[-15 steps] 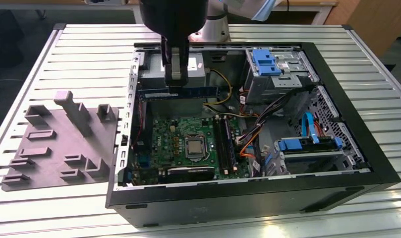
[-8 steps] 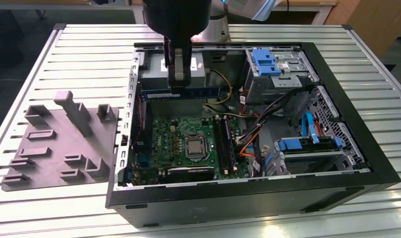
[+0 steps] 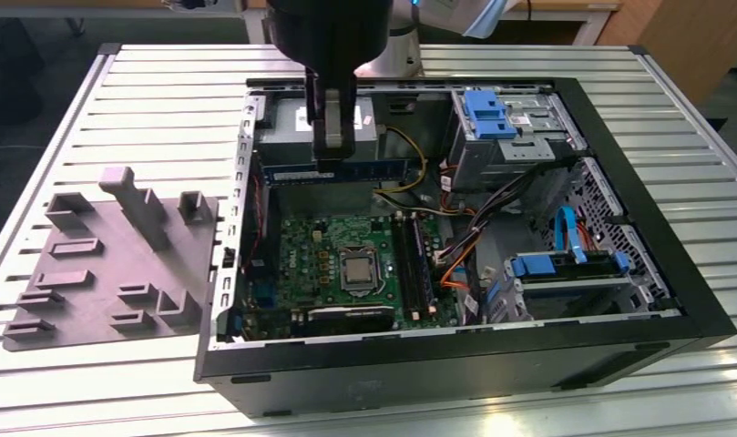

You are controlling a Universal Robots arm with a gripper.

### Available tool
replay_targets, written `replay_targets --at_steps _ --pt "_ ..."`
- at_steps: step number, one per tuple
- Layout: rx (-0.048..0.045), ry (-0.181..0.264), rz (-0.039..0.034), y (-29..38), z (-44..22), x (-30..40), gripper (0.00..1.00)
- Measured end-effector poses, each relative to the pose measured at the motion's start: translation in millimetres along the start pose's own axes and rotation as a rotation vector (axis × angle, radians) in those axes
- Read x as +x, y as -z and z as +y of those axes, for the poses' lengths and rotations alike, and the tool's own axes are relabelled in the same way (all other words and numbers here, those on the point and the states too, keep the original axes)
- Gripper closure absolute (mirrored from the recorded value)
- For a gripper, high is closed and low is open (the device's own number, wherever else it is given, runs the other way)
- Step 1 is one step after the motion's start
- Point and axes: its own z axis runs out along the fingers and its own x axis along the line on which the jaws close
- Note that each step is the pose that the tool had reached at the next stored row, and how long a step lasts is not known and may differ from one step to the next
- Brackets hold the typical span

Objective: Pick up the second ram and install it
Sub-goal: 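Pick up the second ram and move it above second insertion slot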

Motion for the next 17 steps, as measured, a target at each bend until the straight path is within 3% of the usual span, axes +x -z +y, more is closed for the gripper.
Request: replay_targets --at_steps 6,17 --pt "0.0000 0.000 -0.0001 -0.3 -7.4 0.0 0.89" --pt "0.0000 0.000 0.0029 -1.1 -14.2 -0.1 0.89"
